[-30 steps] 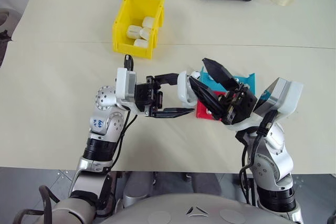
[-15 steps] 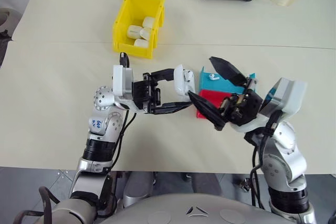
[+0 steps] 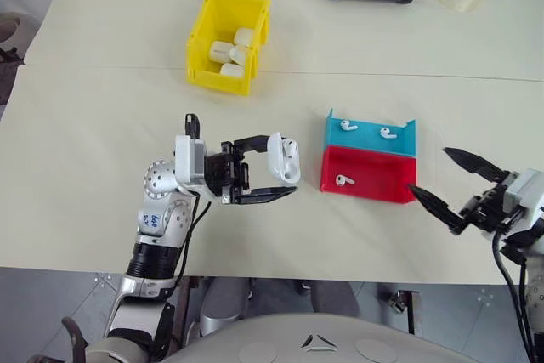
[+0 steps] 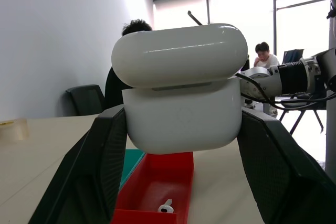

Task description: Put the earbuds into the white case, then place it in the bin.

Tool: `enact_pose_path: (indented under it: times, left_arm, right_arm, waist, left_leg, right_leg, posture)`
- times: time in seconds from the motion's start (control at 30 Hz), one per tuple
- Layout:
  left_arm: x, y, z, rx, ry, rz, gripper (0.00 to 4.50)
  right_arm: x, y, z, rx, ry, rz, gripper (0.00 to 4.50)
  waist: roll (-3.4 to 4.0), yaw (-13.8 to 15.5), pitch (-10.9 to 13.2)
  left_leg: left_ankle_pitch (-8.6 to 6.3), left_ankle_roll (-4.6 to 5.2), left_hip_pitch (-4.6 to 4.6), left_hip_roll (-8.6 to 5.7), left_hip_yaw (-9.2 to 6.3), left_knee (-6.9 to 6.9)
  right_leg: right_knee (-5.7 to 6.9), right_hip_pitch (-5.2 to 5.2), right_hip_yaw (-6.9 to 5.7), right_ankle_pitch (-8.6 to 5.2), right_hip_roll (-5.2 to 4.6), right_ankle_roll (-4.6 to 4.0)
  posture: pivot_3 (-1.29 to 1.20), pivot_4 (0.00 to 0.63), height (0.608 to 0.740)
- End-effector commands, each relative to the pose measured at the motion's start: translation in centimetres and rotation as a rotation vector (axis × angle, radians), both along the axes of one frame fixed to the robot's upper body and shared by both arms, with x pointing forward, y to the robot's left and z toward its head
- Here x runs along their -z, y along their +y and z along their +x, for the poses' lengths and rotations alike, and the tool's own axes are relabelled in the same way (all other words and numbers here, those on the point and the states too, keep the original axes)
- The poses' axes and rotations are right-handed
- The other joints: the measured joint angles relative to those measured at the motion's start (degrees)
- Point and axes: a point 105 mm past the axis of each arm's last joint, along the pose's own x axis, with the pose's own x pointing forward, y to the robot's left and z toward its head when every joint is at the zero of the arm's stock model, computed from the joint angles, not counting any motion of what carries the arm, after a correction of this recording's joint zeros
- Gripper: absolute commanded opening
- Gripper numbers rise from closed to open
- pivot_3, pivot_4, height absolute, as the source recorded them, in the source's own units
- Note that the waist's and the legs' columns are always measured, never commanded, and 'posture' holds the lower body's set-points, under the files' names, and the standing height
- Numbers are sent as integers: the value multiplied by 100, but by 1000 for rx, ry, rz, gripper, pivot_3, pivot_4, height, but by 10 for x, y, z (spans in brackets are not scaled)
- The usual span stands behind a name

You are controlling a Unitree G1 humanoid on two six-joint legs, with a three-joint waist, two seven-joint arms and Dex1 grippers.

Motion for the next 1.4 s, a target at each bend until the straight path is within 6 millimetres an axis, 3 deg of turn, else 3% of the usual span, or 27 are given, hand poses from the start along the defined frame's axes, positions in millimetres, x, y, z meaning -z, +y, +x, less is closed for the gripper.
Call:
enact_pose_path:
  times: [0.03,0.2,0.37,0.63,0.77,1.07,1.4]
  left_arm:
    - [-8,-4,-4,-17,-57,-19,2789]
    - [-6,-2,-5,-45,-53,-27,2789]
    - [-6,2,-3,-76,-53,-26,2789]
    - [-4,1,-5,-80,-57,-22,2789]
    - [1,0,-9,-87,-51,-28,2789]
    - [1,-4,-7,-97,-60,-44,2789]
    - [-1,-6,-8,-106,-68,-51,2789]
  right_arm:
    - [-2,-8,1,-3,-40,-59,4448]
    - [-8,-6,11,12,-78,-41,4448]
    - [-36,12,30,-17,-101,-48,4448]
    - [-53,29,71,1,250,-273,4448]
    - [-55,30,89,18,364,-419,4448]
    - [-50,35,123,-100,362,-804,4448]
    - [-37,51,139,-215,415,-882,4448]
  waist:
    - [0,1,0]
    - [0,7,0]
    - [1,5,-1]
    - [5,11,-2]
    - [4,17,-2]
    - [5,4,-1]
    - [5,-7,-1]
  left_leg:
    - [0,0,0,0,1,0]
    - [1,-2,1,0,1,0]
    - [2,-4,0,-2,1,0]
    - [3,-7,-8,0,-9,2]
    - [3,-6,-25,-3,-16,3]
    - [3,-6,-30,-4,-8,2]
    - [6,-11,-30,-2,-8,2]
  right_leg:
    - [0,0,1,0,0,0]
    - [1,-1,1,0,-1,0]
    - [-1,-1,2,0,-4,0]
    - [-4,-6,-4,0,-6,0]
    - [-8,-16,-12,0,-12,0]
    - [-9,-25,-13,0,-10,0]
    - [-6,-28,-16,0,-8,0]
  posture:
    - [0,150,740]
    - [0,150,740]
    - [0,150,740]
    - [0,150,740]
    - [0,150,740]
    - [0,150,740]
    - [0,150,740]
